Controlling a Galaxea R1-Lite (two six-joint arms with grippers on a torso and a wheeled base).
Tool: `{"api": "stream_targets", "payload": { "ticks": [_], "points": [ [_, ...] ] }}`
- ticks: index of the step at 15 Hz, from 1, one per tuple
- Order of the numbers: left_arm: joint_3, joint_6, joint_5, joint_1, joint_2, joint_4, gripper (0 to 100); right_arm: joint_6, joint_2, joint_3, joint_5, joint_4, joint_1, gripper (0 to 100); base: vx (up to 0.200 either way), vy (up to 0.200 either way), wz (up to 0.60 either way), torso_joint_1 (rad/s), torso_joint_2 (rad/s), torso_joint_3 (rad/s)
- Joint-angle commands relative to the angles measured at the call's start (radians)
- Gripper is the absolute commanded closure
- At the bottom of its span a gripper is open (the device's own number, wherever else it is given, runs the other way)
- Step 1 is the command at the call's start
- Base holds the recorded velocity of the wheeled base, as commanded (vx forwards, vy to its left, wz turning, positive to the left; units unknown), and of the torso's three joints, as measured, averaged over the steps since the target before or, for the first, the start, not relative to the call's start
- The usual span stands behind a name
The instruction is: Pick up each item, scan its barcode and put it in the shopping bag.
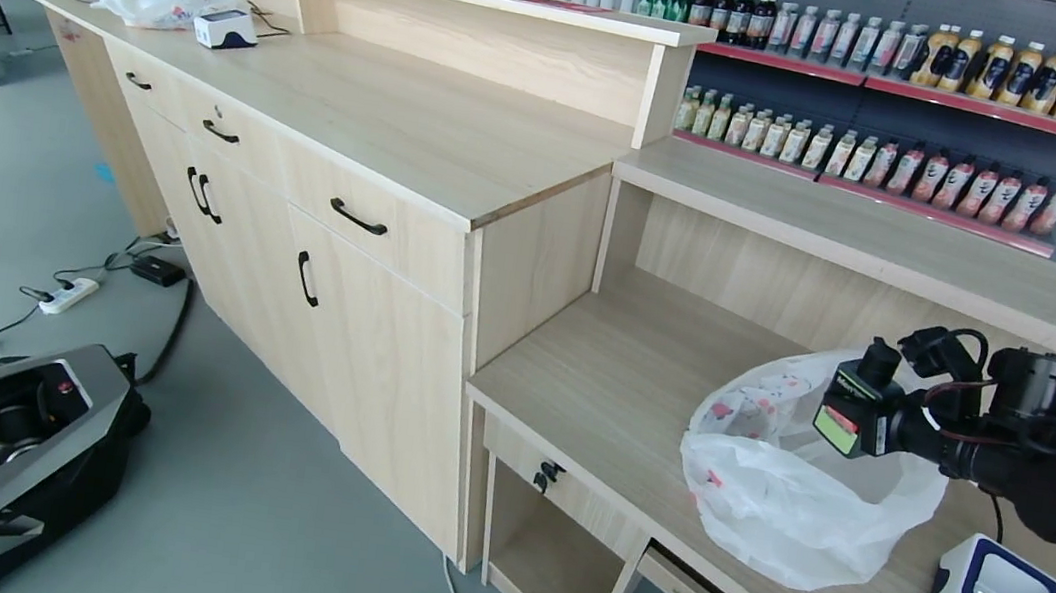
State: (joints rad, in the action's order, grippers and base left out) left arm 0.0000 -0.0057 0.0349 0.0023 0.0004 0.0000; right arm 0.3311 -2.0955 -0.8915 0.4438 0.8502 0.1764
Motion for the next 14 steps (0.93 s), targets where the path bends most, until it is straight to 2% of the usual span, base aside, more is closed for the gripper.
{"api": "stream_targets", "payload": {
  "ticks": [1,9,14],
  "points": [
    [0.000,0.000,0.000,0.001,0.000,0.000,0,0.000,-0.038,-0.032,0.001,0.000,0.002,100,0.000,0.000,0.00,0.000,0.00,0.000],
    [0.000,0.000,0.000,0.001,0.000,0.000,0,0.049,-0.123,-0.070,0.003,0.027,0.008,100,0.000,0.000,0.00,0.000,0.00,0.000],
    [0.000,0.000,0.000,0.001,0.000,0.000,0,0.049,-0.167,-0.095,0.055,0.046,0.003,100,0.000,0.000,0.00,0.000,0.00,0.000]
  ]
}}
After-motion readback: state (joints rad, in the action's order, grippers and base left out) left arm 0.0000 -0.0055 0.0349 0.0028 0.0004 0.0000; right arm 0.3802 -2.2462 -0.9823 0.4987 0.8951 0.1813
